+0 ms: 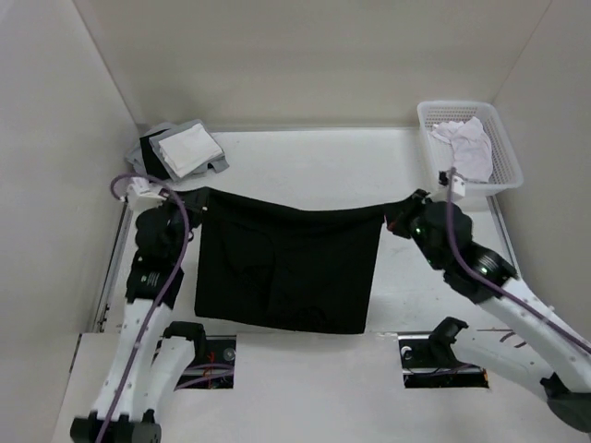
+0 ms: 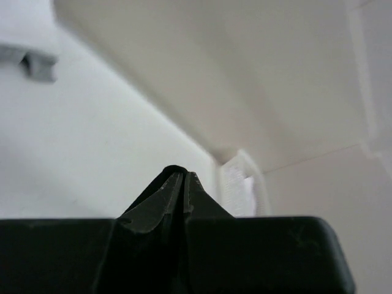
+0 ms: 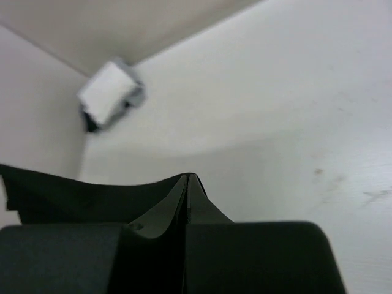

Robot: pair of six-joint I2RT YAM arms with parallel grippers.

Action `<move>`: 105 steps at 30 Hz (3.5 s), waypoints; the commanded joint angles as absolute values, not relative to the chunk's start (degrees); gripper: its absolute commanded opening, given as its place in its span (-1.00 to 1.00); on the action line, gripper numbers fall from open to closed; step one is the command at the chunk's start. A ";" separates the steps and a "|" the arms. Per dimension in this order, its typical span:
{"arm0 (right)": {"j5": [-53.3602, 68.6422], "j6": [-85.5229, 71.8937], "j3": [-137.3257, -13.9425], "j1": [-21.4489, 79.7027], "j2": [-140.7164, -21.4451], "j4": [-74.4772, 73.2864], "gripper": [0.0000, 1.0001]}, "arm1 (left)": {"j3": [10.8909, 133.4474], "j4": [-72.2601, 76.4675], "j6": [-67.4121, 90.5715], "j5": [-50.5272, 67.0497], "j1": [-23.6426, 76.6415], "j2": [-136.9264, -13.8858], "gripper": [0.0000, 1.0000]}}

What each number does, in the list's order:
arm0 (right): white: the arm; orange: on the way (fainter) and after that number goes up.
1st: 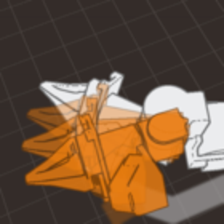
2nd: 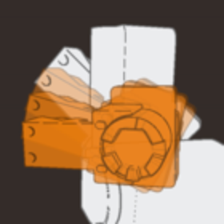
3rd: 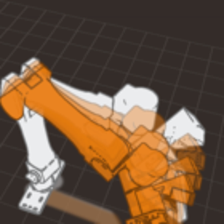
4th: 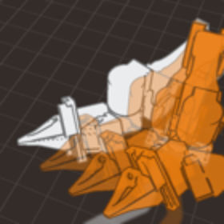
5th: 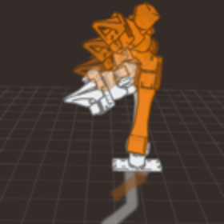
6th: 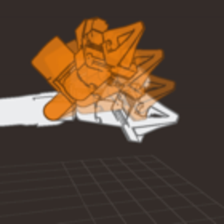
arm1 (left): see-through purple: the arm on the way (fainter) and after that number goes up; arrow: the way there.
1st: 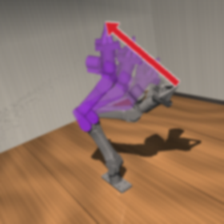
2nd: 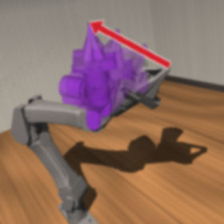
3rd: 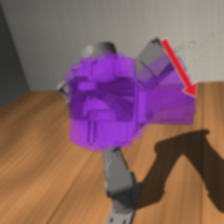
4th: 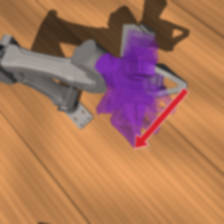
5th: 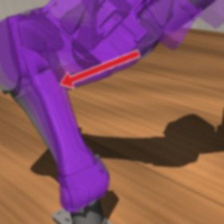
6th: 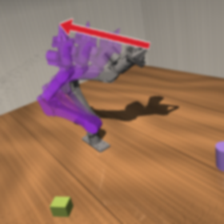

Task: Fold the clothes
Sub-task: Fold the tank top

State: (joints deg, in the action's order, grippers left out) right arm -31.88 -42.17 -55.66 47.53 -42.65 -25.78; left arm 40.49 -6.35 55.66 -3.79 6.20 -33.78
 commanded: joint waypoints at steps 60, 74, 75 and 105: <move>-6.96 -52.65 -19.86 28.27 -56.14 -0.99 -0.07 | 12.91 18.45 59.68 9.33 -1.22 -47.72 -0.50; -1.83 -59.23 -20.31 25.97 -71.56 14.86 -0.99 | 16.96 27.77 57.13 2.46 16.03 -56.07 -0.51; -4.28 -59.41 -19.78 26.23 -68.32 12.94 -1.00 | 16.96 28.12 57.22 2.46 16.73 -56.34 -0.51; -30.42 -45.00 -81.11 58.13 -95.86 -38.32 -0.91 | 14.50 22.86 59.94 6.23 19.83 -42.81 -0.47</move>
State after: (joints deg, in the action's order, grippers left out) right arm -30.00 -45.63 -76.07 56.71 -91.02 -36.71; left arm 15.70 24.84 59.44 3.22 22.41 -45.36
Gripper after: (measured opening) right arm 0.040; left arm 0.262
